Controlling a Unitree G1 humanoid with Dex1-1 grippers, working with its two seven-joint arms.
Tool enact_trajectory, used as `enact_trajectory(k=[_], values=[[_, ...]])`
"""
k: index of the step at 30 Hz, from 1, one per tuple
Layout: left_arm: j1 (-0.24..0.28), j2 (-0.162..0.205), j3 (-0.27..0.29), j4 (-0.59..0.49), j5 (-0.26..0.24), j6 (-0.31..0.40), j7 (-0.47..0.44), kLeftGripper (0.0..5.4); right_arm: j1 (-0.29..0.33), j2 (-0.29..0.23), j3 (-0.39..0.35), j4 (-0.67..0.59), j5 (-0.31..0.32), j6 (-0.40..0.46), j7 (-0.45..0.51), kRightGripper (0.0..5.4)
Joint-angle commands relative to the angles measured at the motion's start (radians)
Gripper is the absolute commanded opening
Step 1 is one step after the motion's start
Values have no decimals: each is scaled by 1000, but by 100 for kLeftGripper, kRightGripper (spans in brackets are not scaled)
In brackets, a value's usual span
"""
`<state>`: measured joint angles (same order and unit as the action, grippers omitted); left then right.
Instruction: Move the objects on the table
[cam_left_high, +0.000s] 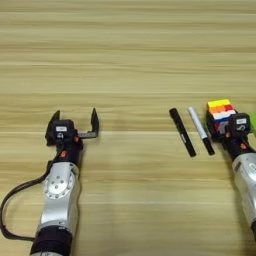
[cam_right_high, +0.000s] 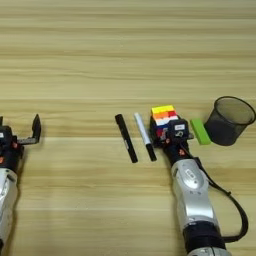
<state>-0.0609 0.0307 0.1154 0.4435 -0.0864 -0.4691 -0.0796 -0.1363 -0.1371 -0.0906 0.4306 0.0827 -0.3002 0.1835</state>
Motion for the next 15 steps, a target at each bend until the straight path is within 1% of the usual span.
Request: enact_trajectory(k=[1,3,9,11,12,13,15], values=[[0,3,2,-3,-1,9,0,540,-18,-6,2,13,-10,21,-5,365],[0,3,2,-3,-1,9,0,540,-18,-5,2,15,-9,24,-5,376],[2,3,2,-7,-1,10,0,540,-16,-1,-4,1,5,9,2,450],[2,3,2,-7,-2,11,-1,540,-16,-3,-4,-3,-2,-6,-3,463],[2,3,2,-7,-2,11,-1,540,-15,-3,-4,-6,-2,-10,-3,482],[2,4,2,-7,-2,11,-1,540,-14,-2,-5,-9,0,-12,-3,482],[2,4,2,-8,-2,11,-1,540,-12,-1,-6,-17,3,-16,-3,508]])
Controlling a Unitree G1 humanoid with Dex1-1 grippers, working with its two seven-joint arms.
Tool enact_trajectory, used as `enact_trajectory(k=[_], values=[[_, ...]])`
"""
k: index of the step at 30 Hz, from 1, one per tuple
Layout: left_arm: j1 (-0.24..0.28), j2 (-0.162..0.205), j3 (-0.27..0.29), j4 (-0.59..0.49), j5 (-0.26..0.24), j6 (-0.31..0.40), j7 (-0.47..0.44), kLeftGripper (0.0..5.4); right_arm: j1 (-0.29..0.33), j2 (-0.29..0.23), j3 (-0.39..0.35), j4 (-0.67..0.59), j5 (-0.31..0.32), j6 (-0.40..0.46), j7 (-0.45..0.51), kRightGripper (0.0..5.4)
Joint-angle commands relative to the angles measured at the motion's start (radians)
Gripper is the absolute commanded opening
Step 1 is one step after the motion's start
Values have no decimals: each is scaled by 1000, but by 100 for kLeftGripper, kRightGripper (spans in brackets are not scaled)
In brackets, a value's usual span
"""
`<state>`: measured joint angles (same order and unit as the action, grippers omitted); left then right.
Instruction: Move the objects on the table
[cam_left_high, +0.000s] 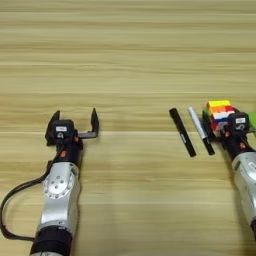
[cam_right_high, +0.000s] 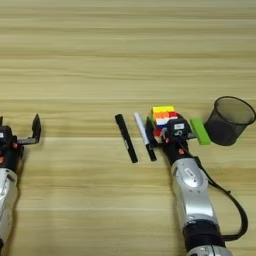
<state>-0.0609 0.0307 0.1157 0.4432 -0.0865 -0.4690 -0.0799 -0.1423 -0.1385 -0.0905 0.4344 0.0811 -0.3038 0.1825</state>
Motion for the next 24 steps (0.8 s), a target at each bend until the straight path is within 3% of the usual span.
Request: enact_trajectory(k=[1,3,16,24], values=[[4,4,1,-9,-2,11,-1,540,-4,1,-7,-28,7,-14,-2,516],[6,4,1,-12,-2,11,-1,540,-1,0,-11,-40,12,-18,-2,538],[4,8,4,-7,-4,11,-5,540,-8,-9,-56,-118,109,-27,56,538],[1,10,7,-1,-7,8,-9,540,-40,-21,-95,-70,162,20,74,538]])
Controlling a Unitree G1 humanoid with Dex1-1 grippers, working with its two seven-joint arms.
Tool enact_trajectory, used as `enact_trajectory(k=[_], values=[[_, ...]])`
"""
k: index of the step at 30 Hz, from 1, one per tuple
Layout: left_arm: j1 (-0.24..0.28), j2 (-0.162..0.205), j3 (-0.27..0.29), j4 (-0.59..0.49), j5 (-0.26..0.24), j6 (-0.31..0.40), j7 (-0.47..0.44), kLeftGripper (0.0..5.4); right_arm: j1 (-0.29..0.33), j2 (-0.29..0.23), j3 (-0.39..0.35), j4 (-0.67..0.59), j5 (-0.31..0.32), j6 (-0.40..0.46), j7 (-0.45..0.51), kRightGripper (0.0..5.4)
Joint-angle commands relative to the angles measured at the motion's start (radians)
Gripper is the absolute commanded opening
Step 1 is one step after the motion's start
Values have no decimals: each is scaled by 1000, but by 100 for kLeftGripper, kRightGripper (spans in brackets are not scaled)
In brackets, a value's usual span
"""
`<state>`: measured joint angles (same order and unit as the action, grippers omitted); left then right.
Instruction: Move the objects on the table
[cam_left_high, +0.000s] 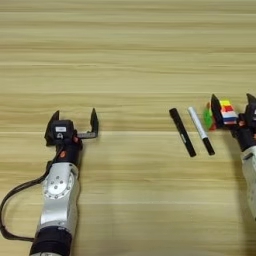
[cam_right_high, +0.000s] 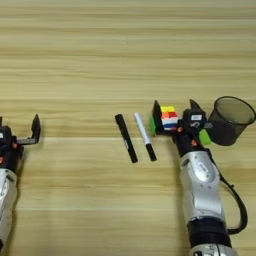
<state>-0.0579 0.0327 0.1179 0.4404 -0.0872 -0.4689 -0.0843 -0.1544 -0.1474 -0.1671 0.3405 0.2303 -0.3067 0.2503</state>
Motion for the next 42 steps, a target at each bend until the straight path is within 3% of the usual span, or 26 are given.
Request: enact_trajectory(k=[1,32,42], values=[[-2,8,5,2,-6,8,-5,540,-29,-13,-20,27,14,23,7,538],[5,8,17,-10,-9,10,-16,540,-77,-89,-93,172,-76,-39,-118,538],[5,7,19,-12,-8,11,-18,540,-80,-95,-90,192,-78,-41,-110,538]])
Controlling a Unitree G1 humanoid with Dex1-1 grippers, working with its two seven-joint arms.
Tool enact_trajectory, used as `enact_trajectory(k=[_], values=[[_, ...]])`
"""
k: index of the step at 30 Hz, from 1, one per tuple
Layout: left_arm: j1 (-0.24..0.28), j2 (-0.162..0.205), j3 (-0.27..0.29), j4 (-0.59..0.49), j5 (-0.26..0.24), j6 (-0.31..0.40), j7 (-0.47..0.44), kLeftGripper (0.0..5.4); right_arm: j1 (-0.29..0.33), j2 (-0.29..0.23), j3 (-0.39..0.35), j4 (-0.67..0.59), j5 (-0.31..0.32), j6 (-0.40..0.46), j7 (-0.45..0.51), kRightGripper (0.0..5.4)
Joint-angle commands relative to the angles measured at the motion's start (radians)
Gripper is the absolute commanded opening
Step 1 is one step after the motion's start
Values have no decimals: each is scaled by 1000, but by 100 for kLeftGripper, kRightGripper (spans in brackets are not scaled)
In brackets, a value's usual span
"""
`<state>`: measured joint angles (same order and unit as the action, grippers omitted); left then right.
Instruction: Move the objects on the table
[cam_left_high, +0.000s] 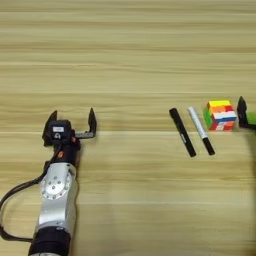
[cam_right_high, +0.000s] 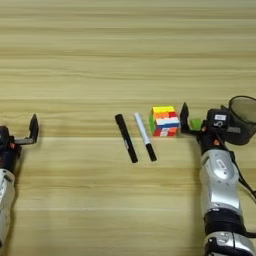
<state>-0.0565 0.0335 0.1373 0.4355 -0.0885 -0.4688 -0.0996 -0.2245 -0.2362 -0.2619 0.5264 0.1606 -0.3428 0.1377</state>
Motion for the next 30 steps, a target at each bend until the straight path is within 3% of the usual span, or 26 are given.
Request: enact_trajectory(k=[1,21,30], values=[[4,6,0,-7,-6,11,-3,540,-8,-7,7,11,-11,-3,5,538],[-1,11,3,-6,-9,15,-8,540,18,-24,44,74,-54,22,2,538],[2,14,5,-10,-12,17,-11,540,61,-25,38,31,-32,111,13,538]])
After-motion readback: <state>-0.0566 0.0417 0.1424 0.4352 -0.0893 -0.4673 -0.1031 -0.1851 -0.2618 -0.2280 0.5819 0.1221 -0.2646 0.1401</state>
